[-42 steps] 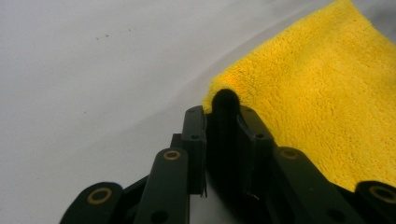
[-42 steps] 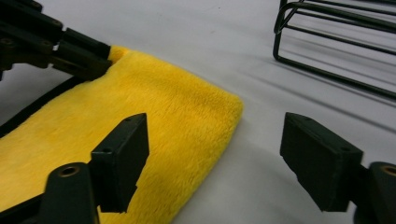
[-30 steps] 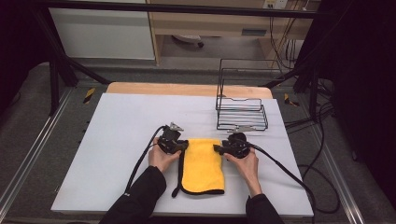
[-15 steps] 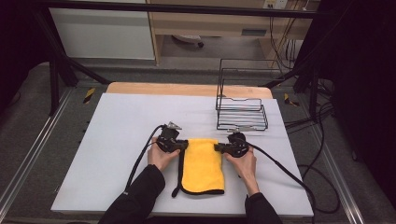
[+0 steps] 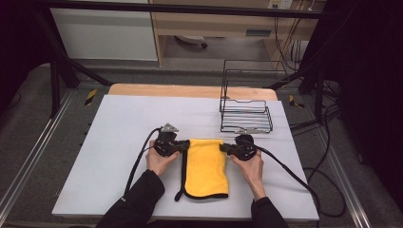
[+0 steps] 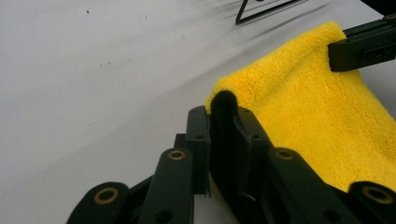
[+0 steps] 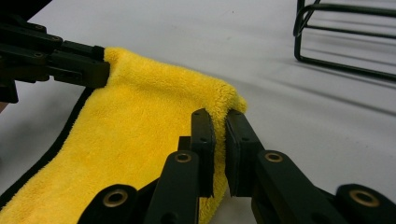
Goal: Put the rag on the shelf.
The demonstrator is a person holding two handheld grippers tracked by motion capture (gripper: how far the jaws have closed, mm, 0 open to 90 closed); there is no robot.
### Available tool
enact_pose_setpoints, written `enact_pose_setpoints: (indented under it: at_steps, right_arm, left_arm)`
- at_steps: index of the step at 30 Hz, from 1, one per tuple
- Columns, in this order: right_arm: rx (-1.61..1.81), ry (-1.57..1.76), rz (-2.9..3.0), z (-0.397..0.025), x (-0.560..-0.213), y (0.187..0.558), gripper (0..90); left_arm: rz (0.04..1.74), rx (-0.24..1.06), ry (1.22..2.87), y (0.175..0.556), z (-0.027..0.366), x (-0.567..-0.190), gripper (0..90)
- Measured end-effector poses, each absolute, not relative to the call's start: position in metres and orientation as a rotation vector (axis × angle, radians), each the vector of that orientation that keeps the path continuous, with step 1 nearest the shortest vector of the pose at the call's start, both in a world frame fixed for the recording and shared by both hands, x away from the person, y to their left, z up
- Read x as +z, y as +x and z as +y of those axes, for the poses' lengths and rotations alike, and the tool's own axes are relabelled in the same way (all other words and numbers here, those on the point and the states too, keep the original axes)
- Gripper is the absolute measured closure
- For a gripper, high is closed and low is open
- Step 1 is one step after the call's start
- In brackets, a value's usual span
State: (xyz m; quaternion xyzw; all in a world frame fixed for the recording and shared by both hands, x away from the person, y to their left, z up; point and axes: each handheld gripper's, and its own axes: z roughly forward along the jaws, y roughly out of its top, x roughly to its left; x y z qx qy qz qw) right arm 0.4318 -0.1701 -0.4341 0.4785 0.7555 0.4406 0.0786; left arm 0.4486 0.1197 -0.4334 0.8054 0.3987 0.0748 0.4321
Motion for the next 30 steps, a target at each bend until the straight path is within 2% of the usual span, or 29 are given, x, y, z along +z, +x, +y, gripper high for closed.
enact_pose_setpoints:
  at_steps: [30]
  right_arm:
    - [1.43,1.201,2.167,-0.171,-0.385,0.393,83.6]
  left_arm:
    - [0.869,0.303,1.879,0.412,0.129,-0.393,77.8]
